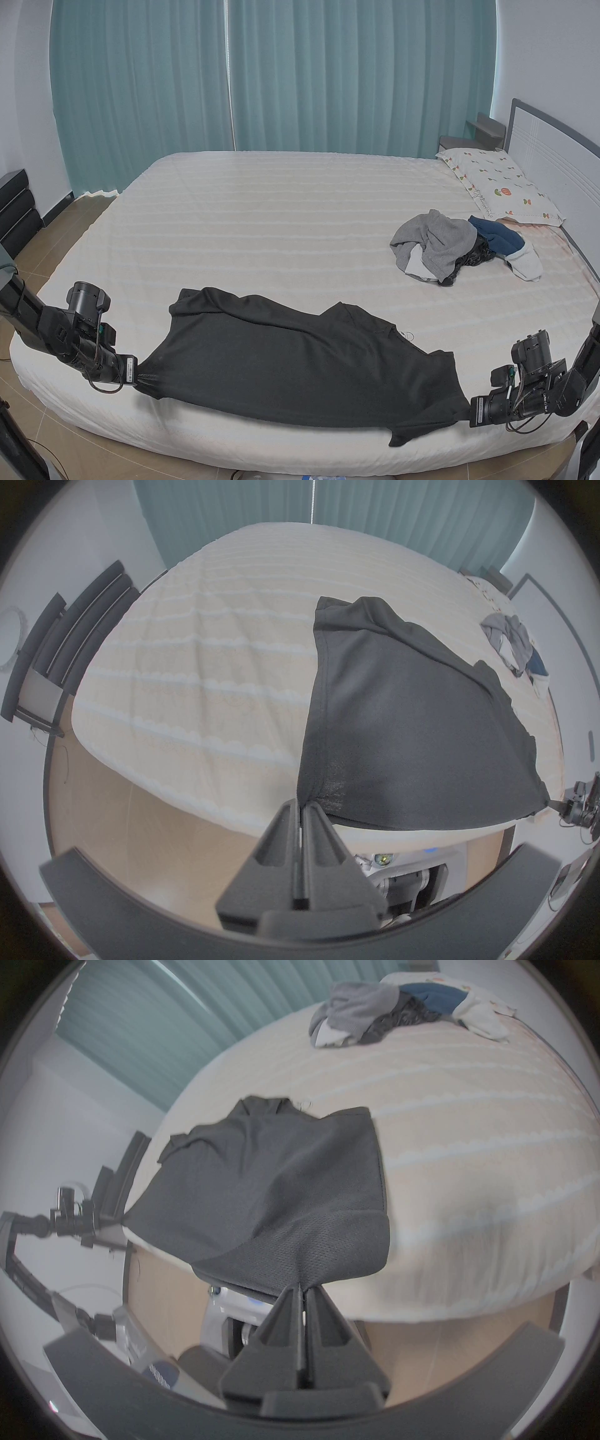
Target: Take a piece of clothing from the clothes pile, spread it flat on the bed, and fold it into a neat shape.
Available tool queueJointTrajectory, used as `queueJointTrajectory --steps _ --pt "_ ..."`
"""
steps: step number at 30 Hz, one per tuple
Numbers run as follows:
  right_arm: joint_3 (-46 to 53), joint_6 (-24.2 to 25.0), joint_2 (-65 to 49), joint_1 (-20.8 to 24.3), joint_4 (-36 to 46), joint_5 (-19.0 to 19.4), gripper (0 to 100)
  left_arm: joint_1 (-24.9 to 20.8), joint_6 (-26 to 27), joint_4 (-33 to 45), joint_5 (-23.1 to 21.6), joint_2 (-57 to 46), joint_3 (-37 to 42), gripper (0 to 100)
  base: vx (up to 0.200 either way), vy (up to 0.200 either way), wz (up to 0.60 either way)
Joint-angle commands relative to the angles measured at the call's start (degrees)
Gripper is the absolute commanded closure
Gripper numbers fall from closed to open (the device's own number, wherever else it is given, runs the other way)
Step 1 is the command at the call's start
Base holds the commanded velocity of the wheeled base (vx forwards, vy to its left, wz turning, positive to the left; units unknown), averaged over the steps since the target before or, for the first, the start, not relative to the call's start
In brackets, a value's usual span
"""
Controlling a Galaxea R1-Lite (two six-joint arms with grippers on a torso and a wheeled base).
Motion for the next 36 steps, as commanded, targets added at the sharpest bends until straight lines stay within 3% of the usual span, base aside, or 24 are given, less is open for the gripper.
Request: queueJointTrajectory --steps 1,10,11,13,14,19,21,23,25,26,28,29,31,32,33,36 --pt "-3.25 -7.06 -7.03 -0.19 11.66 2.32 100 -1.44 2.82 3.32 2.73 -0.08 1.14 100 0.0 0.0 0.0" --pt "-3.51 -13.92 -3.78 -0.19 19.48 1.7 100 -2.58 8.18 12.81 5.55 0.63 1.76 100 0.0 0.0 0.0" --pt "-3.6 -14.0 -3.6 0.07 20.18 1.7 100 -2.58 8.27 12.99 5.63 0.63 1.94 0 0.0 0.0 0.0" --pt "-3.6 -14.53 -3.25 0.33 20.27 1.79 100 -2.58 8.53 13.08 6.16 0.89 2.02 0 0.0 0.0 0.0" --pt "-3.6 -14.88 -2.99 0.33 20.01 1.88 0 -2.58 8.53 12.9 6.6 1.24 1.85 0 0.0 0.0 0.0" --pt "-6.5 -13.56 -2.99 -1.86 18.07 2.41 0 -2.67 7.74 12.02 6.95 2.91 0.27 0 0.0 0.0 0.0" --pt "-7.64 -11.63 -3.96 -3.27 17.37 2.49 0 -2.67 6.95 11.49 6.69 2.82 -0.53 0 0.0 0.0 0.0" --pt "-9.75 -6.53 -5.71 -3.71 16.84 2.58 0 -2.67 4.4 9.38 6.07 3.0 -1.32 0 0.0 0.0 0.0" --pt "-9.75 -6.53 -5.71 -3.71 16.84 2.58 0 -2.67 4.4 9.38 6.07 3.0 -1.32 0 0.0 0.0 0.0" --pt "-13.09 1.99 -6.94 -3.71 16.05 2.49 0 -3.29 0.62 4.64 3.52 3.44 -1.58 0 0.0 0.0 0.0" --pt "-14.32 7.0 -6.94 -3.8 13.85 2.67 0 -4.34 -2.28 1.21 1.5 4.4 -1.93 0 0.0 0.0 0.0" --pt "-14.32 7.0 -6.94 -3.8 13.85 2.67 0 -4.34 -2.28 1.21 1.5 4.4 -1.93 0 0.0 0.0 0.0" --pt "-14.32 10.52 -5.01 -3.71 9.99 2.49 0 -5.92 -8.7 -4.06 0.36 7.13 -3.69 0 0.0 0.0 0.0" --pt "-14.32 10.52 -5.01 -3.71 9.99 2.49 0 -5.92 -8.7 -4.06 0.36 7.13 -3.69 0 0.0 0.0 0.0" --pt "-14.32 11.04 -3.34 -3.71 7.18 2.41 0 -6.8 -13.62 -7.23 0.27 9.15 -5.36 0 0.0 0.0 0.0" --pt "-13.97 11.84 -0.53 -3.71 3.84 2.23 0 -6.89 -19.07 -11.09 -0.96 11.61 -7.47 0 0.0 0.0 0.0"
